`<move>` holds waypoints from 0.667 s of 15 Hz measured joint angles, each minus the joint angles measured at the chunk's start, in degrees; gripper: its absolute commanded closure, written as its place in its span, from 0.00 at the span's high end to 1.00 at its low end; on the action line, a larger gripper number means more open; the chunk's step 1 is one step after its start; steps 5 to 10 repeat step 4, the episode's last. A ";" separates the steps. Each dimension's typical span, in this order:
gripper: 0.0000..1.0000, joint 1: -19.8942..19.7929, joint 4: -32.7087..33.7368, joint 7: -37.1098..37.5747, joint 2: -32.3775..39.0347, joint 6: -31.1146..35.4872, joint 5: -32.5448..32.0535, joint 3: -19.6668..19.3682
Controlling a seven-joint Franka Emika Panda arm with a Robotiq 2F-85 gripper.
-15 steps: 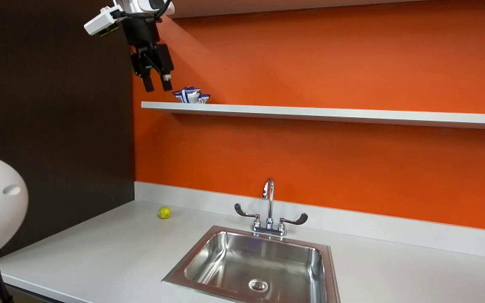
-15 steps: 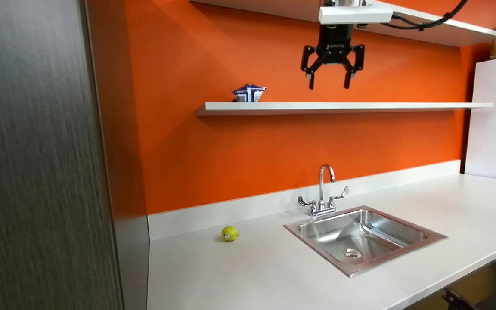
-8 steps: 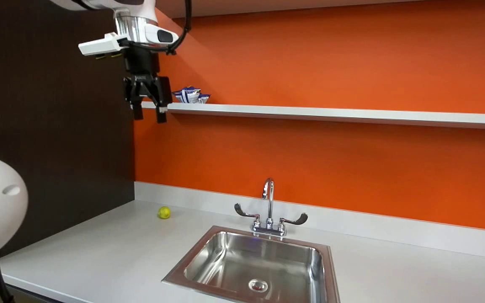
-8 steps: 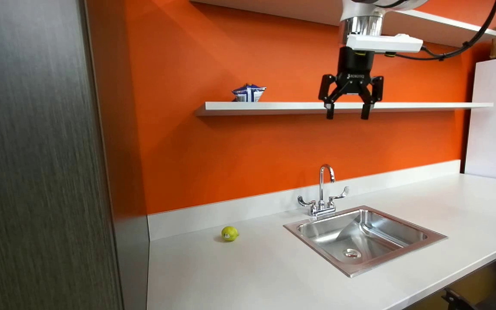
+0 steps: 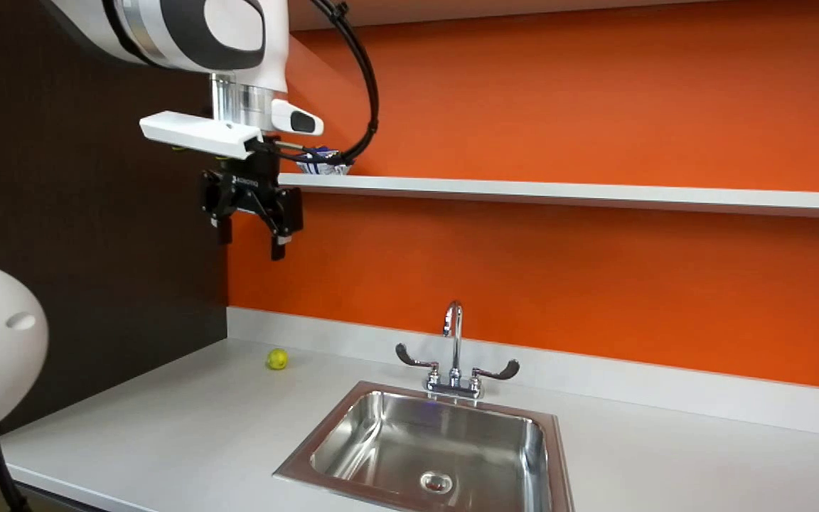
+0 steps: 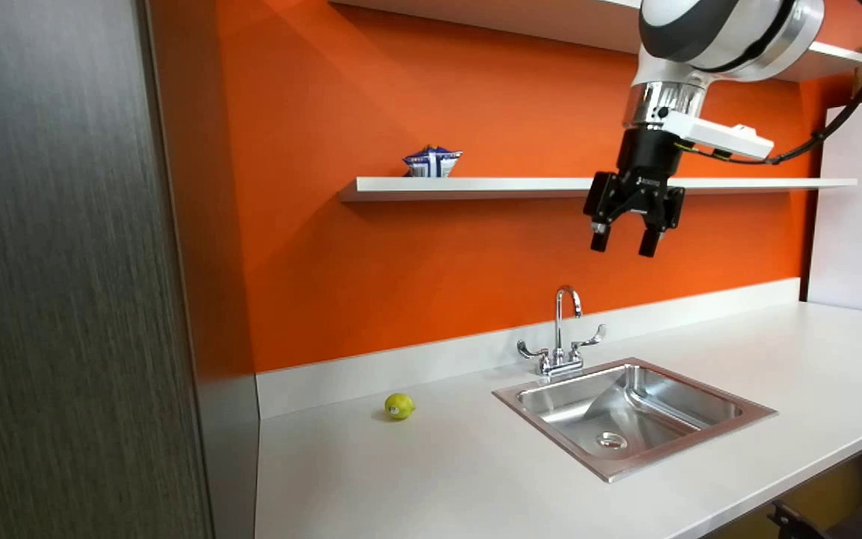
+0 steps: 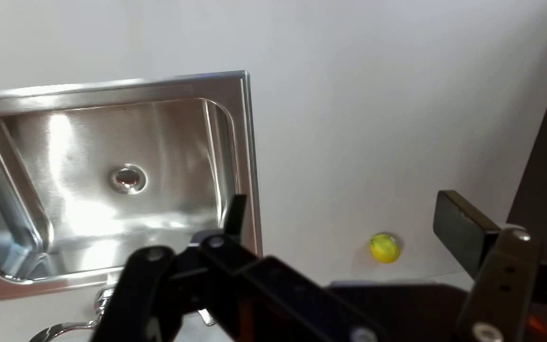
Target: Place the bag of doritos on the left side of the bottom shelf
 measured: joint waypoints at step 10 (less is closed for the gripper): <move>1.00 -0.07 -1.99 -2.65 0.26 0.96 0.03 -1.25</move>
